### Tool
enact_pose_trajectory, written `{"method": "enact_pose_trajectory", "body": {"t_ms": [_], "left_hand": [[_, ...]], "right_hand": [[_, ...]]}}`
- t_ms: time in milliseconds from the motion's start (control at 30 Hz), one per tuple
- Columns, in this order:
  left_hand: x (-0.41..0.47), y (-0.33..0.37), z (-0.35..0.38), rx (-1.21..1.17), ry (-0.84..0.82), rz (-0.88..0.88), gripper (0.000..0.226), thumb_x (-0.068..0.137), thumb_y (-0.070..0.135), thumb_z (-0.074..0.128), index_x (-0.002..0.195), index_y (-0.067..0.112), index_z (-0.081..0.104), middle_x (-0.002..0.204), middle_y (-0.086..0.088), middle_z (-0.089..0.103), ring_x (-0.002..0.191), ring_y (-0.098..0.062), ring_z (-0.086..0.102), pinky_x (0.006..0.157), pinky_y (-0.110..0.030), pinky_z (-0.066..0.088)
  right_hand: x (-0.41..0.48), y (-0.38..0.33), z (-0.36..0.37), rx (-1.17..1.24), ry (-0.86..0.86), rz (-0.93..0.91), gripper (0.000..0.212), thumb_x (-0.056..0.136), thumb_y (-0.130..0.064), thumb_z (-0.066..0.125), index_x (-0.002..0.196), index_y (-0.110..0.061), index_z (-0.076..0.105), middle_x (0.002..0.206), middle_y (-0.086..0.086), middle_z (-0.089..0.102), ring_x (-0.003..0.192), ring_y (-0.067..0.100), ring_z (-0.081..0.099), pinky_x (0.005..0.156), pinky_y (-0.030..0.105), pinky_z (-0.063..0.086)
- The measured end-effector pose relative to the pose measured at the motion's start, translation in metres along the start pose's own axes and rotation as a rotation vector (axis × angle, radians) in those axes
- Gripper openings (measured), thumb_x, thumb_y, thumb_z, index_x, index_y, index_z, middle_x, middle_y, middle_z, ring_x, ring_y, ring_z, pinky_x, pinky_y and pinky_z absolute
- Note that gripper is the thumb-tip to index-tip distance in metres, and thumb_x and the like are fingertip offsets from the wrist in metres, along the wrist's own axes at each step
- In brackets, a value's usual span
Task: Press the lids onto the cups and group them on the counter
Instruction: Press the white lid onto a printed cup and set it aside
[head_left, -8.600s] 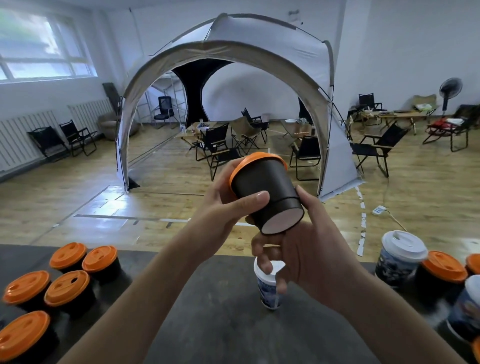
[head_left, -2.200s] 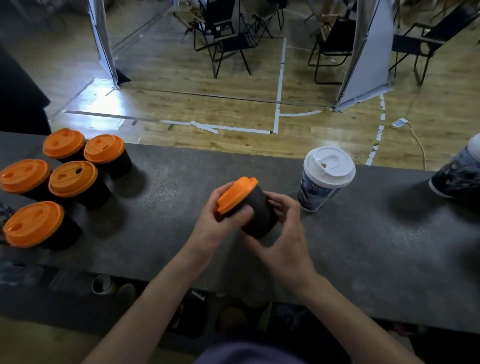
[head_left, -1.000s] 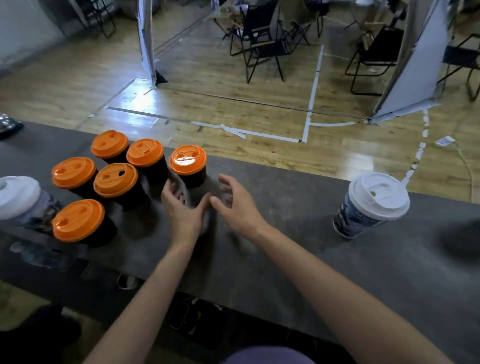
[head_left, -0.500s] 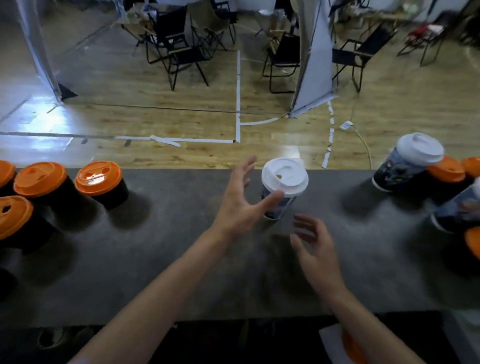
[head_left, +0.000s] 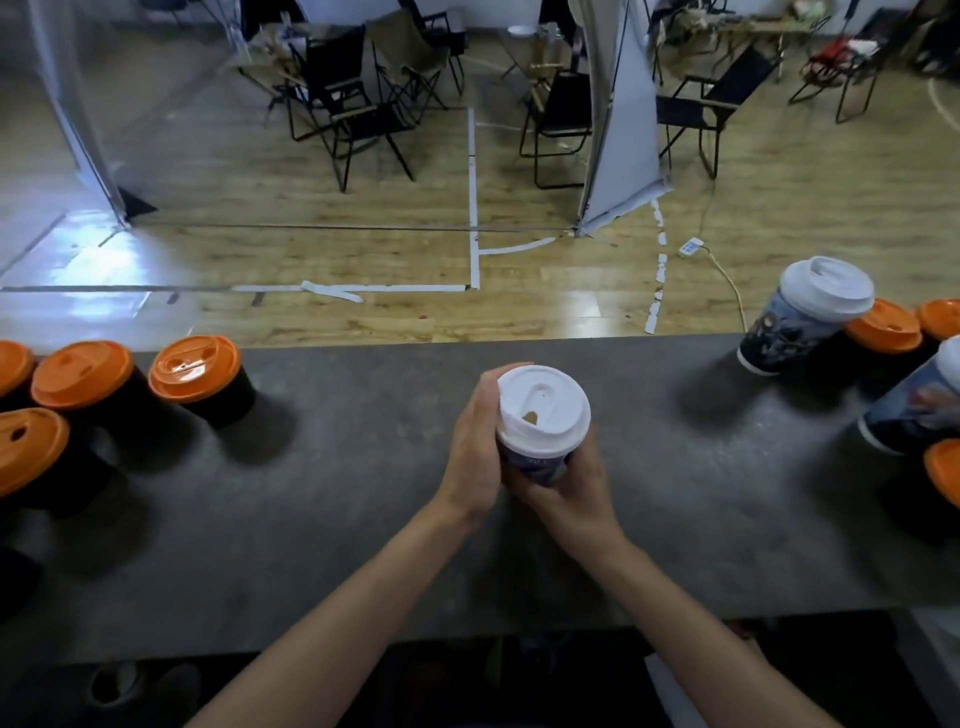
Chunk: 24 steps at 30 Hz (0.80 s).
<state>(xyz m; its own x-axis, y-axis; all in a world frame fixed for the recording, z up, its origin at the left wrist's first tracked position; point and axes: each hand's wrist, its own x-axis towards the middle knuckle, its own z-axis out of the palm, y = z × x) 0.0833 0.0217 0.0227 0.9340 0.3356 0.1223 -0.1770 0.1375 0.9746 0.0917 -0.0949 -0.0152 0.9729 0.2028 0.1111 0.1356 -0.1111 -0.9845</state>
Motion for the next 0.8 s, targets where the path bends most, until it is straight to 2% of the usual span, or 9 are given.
{"method": "enact_pose_trajectory", "body": {"t_ms": [133, 200, 267, 367, 433, 567, 667, 733, 800], "left_hand": [[-0.007, -0.005, 0.006, 0.035, 0.066, 0.058, 0.046, 0.106, 0.027, 0.024, 0.120, 0.008, 0.064, 0.116, -0.005, 0.071, 0.111, -0.018, 0.065, 0.096, -0.028, 0.050], [-0.007, -0.004, 0.005, 0.036, 0.084, 0.043, 0.044, 0.106, 0.026, 0.026, 0.118, 0.009, 0.065, 0.114, -0.003, 0.072, 0.110, -0.016, 0.066, 0.094, -0.027, 0.050], [0.001, 0.004, 0.000, 0.020, 0.053, -0.034, 0.043, 0.103, 0.026, 0.032, 0.114, 0.006, 0.069, 0.108, 0.001, 0.075, 0.104, -0.012, 0.068, 0.089, -0.023, 0.051], [0.014, 0.019, -0.003, -0.021, -0.090, -0.146, 0.045, 0.110, 0.018, 0.031, 0.109, -0.003, 0.071, 0.093, 0.005, 0.078, 0.092, -0.005, 0.070, 0.082, -0.016, 0.051], [0.013, 0.021, -0.001, -0.023, -0.073, -0.151, 0.044, 0.110, 0.014, 0.030, 0.102, 0.004, 0.072, 0.087, 0.010, 0.077, 0.087, 0.000, 0.070, 0.078, -0.013, 0.050], [-0.001, 0.011, 0.000, 0.029, 0.064, -0.022, 0.040, 0.099, 0.024, 0.034, 0.103, 0.011, 0.072, 0.095, 0.010, 0.077, 0.095, -0.003, 0.069, 0.082, -0.015, 0.050], [0.012, 0.016, -0.005, 0.014, -0.039, -0.105, 0.041, 0.100, 0.025, 0.037, 0.101, 0.004, 0.072, 0.091, 0.008, 0.077, 0.090, -0.004, 0.070, 0.080, -0.016, 0.051], [0.020, 0.025, -0.008, -0.021, -0.134, -0.183, 0.043, 0.109, 0.020, 0.034, 0.104, -0.001, 0.071, 0.089, 0.004, 0.077, 0.088, -0.005, 0.070, 0.080, -0.016, 0.051], [0.017, 0.026, -0.007, 0.003, -0.105, -0.185, 0.044, 0.111, 0.013, 0.029, 0.102, 0.000, 0.071, 0.085, 0.007, 0.077, 0.085, -0.001, 0.070, 0.077, -0.013, 0.050]], "right_hand": [[-0.004, 0.003, 0.003, -0.064, -0.016, -0.033, 0.095, 0.066, -0.037, 0.083, 0.144, -0.003, 0.039, 0.138, -0.008, 0.056, 0.127, -0.006, 0.054, 0.099, 0.012, 0.043], [-0.005, 0.008, 0.007, -0.084, 0.013, -0.038, 0.089, 0.068, -0.026, 0.088, 0.142, -0.006, 0.043, 0.139, 0.001, 0.057, 0.130, 0.002, 0.055, 0.102, 0.016, 0.044], [-0.004, 0.010, 0.006, -0.083, 0.028, -0.035, 0.082, 0.068, -0.018, 0.088, 0.138, -0.013, 0.047, 0.135, -0.003, 0.060, 0.126, 0.000, 0.057, 0.101, 0.015, 0.045], [-0.001, 0.014, 0.004, -0.116, -0.027, 0.004, 0.071, 0.067, -0.024, 0.083, 0.132, -0.013, 0.059, 0.126, -0.002, 0.069, 0.119, 0.008, 0.065, 0.100, 0.036, 0.054], [-0.001, 0.014, 0.004, -0.121, -0.043, 0.024, 0.074, 0.066, -0.031, 0.083, 0.134, -0.013, 0.059, 0.127, -0.002, 0.070, 0.119, 0.011, 0.066, 0.099, 0.043, 0.055], [-0.001, 0.011, 0.006, -0.090, -0.004, 0.033, 0.090, 0.062, -0.037, 0.093, 0.139, -0.018, 0.050, 0.135, -0.006, 0.064, 0.124, 0.010, 0.062, 0.101, 0.033, 0.052], [-0.002, 0.010, 0.004, -0.091, 0.002, 0.039, 0.080, 0.063, -0.032, 0.090, 0.134, -0.019, 0.055, 0.128, -0.010, 0.068, 0.118, 0.005, 0.065, 0.096, 0.026, 0.054], [-0.002, 0.011, 0.003, -0.114, -0.032, 0.032, 0.072, 0.065, -0.027, 0.086, 0.131, -0.015, 0.060, 0.124, -0.007, 0.071, 0.115, 0.005, 0.067, 0.096, 0.032, 0.055], [-0.003, 0.011, 0.003, -0.110, -0.043, 0.019, 0.071, 0.066, -0.024, 0.086, 0.131, -0.013, 0.061, 0.125, -0.006, 0.071, 0.116, 0.005, 0.066, 0.097, 0.033, 0.055]]}}
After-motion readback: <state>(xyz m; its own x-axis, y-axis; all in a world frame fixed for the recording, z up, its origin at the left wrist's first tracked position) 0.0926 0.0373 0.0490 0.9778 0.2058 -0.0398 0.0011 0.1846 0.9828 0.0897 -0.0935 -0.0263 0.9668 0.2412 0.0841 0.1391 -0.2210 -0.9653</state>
